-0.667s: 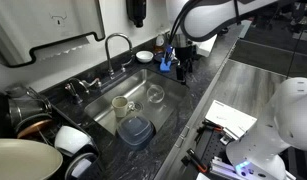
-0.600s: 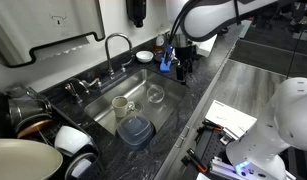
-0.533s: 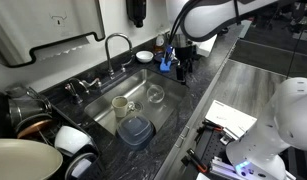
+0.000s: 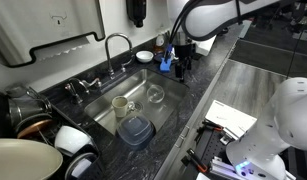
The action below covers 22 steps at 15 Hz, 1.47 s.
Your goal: Move the tap
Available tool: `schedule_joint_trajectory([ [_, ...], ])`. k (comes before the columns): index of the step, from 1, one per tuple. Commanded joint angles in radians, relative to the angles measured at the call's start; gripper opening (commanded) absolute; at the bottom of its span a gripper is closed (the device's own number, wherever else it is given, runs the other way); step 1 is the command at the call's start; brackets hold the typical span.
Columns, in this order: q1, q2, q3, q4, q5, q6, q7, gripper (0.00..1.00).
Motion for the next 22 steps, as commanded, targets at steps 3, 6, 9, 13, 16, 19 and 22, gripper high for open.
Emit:
schedule_joint_trajectory([
  [3,-0.053,-0.024,-0.008,0.094,-0.253,0.096,0.022,1.00],
  [6,-0.050,-0.012,-0.062,0.126,-0.320,0.282,-0.055,1.00],
  [9,-0.043,0.021,-0.155,0.137,-0.248,0.524,-0.167,1.00],
  [13,0.074,0.078,-0.322,0.157,-0.003,0.718,-0.467,1.00],
  [16,0.049,0.058,-0.299,0.137,0.077,0.700,-0.529,1.00],
  [19,0.101,0.076,-0.326,0.160,0.153,0.697,-0.611,1.00],
  [22,0.106,0.077,-0.326,0.163,0.154,0.697,-0.612,1.00],
])
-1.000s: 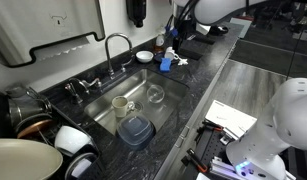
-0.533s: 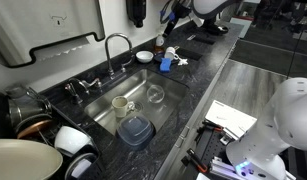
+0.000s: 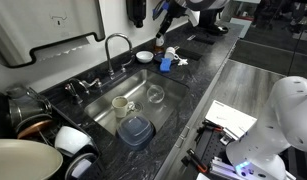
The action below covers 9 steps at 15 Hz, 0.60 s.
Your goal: Move the tap
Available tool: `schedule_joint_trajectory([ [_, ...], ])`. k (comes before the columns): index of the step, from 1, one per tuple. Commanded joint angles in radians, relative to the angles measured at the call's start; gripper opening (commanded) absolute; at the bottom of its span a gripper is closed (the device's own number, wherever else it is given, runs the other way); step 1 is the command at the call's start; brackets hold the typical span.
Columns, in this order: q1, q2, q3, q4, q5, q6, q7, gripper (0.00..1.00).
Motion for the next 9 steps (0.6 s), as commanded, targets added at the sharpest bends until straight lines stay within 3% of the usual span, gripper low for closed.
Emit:
schedule_joint_trajectory([
  [1,-0.010,0.005,0.018,-0.007,0.074,0.033,-0.077,1.00],
  [4,0.076,0.038,-0.036,0.015,0.247,0.104,-0.304,1.00],
  [6,0.182,0.050,-0.129,0.033,0.315,0.117,-0.450,1.00],
  [9,0.269,0.072,-0.233,0.065,0.426,0.083,-0.656,1.00],
])
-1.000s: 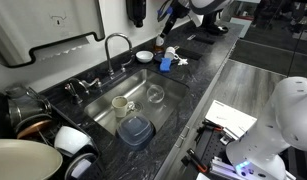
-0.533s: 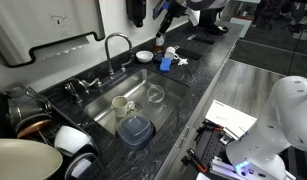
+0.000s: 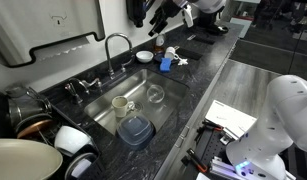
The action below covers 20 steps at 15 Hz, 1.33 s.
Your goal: Move the tap
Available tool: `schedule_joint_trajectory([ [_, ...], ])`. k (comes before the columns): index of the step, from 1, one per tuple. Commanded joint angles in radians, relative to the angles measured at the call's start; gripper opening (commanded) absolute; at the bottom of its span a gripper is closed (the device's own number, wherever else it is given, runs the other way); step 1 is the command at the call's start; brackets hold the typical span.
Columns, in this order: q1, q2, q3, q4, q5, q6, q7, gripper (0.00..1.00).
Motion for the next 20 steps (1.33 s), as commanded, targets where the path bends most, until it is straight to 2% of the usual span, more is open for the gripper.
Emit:
schedule_joint_trajectory([
  [1,0.105,0.065,-0.128,0.065,0.132,-0.017,-0.235,1.00],
  [3,0.159,0.094,-0.199,0.096,0.217,-0.029,-0.339,1.00],
  [5,0.242,0.108,-0.287,0.120,0.364,-0.023,-0.490,1.00],
  [9,0.384,0.197,-0.440,0.217,0.634,-0.131,-0.747,1.00],
  [12,0.430,0.299,-0.531,0.287,0.781,-0.269,-0.840,1.00],
  [14,0.427,0.383,-0.568,0.325,0.868,-0.363,-0.856,1.00],
  [15,0.223,0.440,-0.388,0.344,0.918,-0.416,-0.859,1.00],
  [16,0.191,0.473,-0.365,0.363,0.941,-0.439,-0.849,1.00],
  [20,-0.089,0.573,-0.084,0.461,0.936,-0.445,-0.809,1.00],
])
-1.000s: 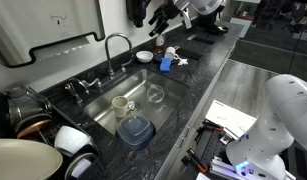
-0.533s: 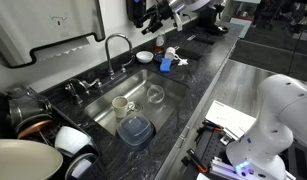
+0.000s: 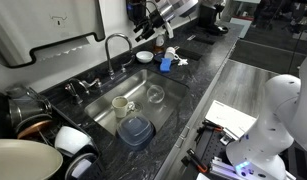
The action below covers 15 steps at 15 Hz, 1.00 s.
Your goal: Move the tap
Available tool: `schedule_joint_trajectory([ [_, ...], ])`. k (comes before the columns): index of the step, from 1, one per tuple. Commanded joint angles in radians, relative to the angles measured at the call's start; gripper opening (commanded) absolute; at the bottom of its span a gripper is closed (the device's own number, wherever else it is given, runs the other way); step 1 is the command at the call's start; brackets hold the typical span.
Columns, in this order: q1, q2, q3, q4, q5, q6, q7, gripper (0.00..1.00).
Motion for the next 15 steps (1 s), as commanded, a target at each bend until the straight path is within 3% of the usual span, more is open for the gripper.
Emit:
schedule_joint_trajectory([
  [1,-0.263,0.114,0.250,0.123,-0.014,-0.024,0.020,1.00],
  [4,-0.414,0.162,0.412,0.188,-0.043,-0.006,0.020,1.00],
  [7,-0.503,0.192,0.507,0.238,-0.055,-0.018,0.018,1.00],
  [11,-0.573,0.204,0.579,0.269,-0.081,-0.113,0.045,1.00],
  [15,-0.614,0.201,0.607,0.286,-0.118,-0.269,0.090,1.00],
])
